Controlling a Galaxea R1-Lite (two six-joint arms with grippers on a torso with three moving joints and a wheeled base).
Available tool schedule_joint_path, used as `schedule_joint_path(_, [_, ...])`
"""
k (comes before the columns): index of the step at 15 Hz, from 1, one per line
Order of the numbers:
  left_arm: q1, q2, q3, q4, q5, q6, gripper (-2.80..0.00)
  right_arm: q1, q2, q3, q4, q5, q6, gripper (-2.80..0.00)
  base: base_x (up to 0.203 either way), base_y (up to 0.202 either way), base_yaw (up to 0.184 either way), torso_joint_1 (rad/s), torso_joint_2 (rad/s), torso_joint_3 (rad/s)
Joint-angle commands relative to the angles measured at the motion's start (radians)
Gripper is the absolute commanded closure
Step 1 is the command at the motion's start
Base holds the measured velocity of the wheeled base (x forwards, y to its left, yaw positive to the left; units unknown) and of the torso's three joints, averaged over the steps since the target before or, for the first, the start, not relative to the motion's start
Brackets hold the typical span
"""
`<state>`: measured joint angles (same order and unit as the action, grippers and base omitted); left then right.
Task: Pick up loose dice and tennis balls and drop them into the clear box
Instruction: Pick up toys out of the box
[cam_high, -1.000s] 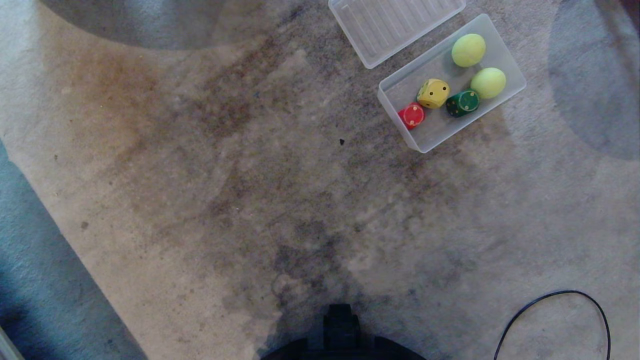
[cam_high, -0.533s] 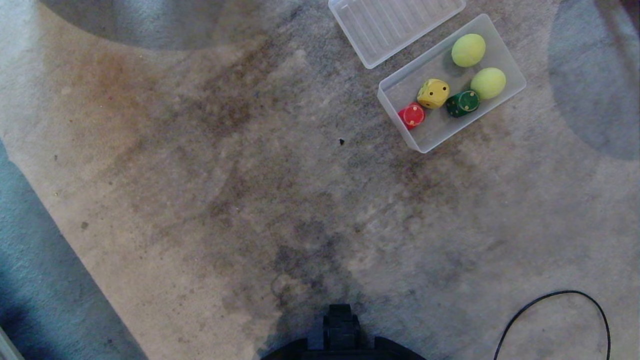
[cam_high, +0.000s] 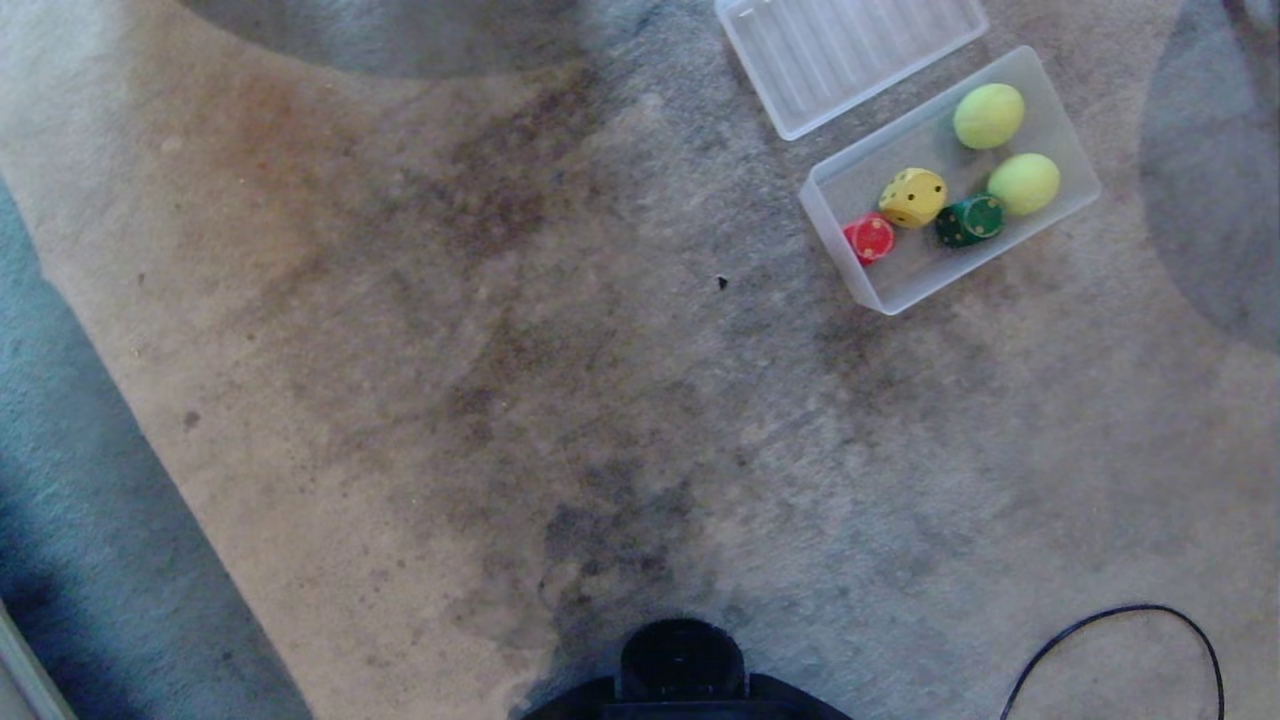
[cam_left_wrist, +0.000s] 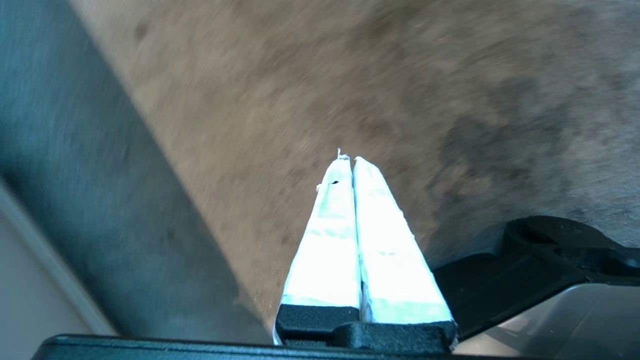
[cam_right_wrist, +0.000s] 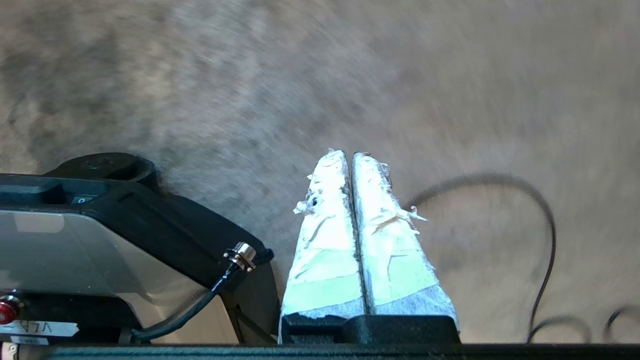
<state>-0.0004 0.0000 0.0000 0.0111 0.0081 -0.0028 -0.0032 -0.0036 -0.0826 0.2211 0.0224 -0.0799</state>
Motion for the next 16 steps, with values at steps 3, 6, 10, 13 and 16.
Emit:
schedule_joint_path(3, [0.0,0.0,0.0,0.0,0.0,-0.002,0.0,0.0,0.002,0.0,0.0,0.001,0.0,0.0,0.003,-0.01,0.166,0.004,0.0,0.004])
schedule_joint_path(6, [0.0,0.0,0.0,0.0,0.0,-0.002,0.0,0.0,0.002,0.0,0.0,0.001,0.0,0.0,0.001,-0.007,0.164,0.003,0.0,0.002])
schedule_joint_path(10, [0.0,0.0,0.0,0.0,0.0,-0.002,0.0,0.0,0.002,0.001,-0.002,0.001,0.002,0.0,0.001,-0.008,0.165,0.004,0.0,0.003])
schedule_joint_path(13, [0.0,0.0,0.0,0.0,0.0,-0.002,0.0,0.0,0.002,0.001,-0.002,0.002,0.002,0.0,0.0,-0.008,0.166,0.005,0.0,0.005])
schedule_joint_path(16, [-0.001,0.0,0.0,0.0,0.0,-0.002,0.0,0.0,0.002,0.001,-0.005,0.002,0.001,0.0,0.001,-0.005,0.141,0.002,0.0,0.002])
